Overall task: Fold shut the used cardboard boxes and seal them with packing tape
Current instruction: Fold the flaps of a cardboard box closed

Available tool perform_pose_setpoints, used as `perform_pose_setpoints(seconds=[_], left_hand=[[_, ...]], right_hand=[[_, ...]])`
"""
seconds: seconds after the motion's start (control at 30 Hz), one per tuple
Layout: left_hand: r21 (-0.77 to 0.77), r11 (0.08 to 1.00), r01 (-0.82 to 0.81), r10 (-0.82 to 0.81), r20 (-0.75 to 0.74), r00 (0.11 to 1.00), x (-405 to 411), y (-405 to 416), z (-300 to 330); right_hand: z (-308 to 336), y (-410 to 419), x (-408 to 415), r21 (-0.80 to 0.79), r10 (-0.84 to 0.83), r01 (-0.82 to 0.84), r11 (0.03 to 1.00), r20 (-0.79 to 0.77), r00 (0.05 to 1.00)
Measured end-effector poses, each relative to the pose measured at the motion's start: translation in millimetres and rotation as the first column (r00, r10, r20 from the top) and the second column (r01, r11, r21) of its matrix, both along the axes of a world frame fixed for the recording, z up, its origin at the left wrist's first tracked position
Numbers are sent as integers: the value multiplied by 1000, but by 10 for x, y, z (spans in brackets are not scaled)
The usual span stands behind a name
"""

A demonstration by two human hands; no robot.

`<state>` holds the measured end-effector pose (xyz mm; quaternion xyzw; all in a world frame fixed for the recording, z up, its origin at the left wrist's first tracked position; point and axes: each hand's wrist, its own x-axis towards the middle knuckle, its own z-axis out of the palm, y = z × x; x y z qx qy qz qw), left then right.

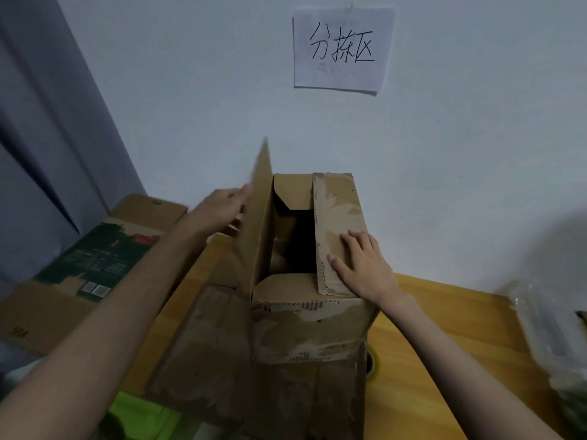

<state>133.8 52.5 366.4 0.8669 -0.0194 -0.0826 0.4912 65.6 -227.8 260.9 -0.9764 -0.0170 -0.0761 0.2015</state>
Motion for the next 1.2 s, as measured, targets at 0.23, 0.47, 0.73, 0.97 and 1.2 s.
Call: perform_pose_setpoints(seconds=[0.23,0.47,0.73,0.97,1.2], left_hand=[[258,963,82,-57,-104,993,-43,-360,-714],[-215,972,-94,42,-234,971,-165,-498,-929],[-260,965,42,-66,-84,994,-330,-1059,-212],[-333,923,195,-232,-73,970,-556,-1989,-318],[-402,869,287,-379,-171,909,-776,-2995,-837]], right_hand=[[-38,-75,34,296,-133,136,946,-31,991],[120,-172,-99,808,-93,343,479,-341,935],[825,-682,-459,826,-196,270,495,-196,961],[945,-1490,-925,710,-407,393,585,-162,899],[714,-2241,-1427,665,-528,505,550,-191,827]])
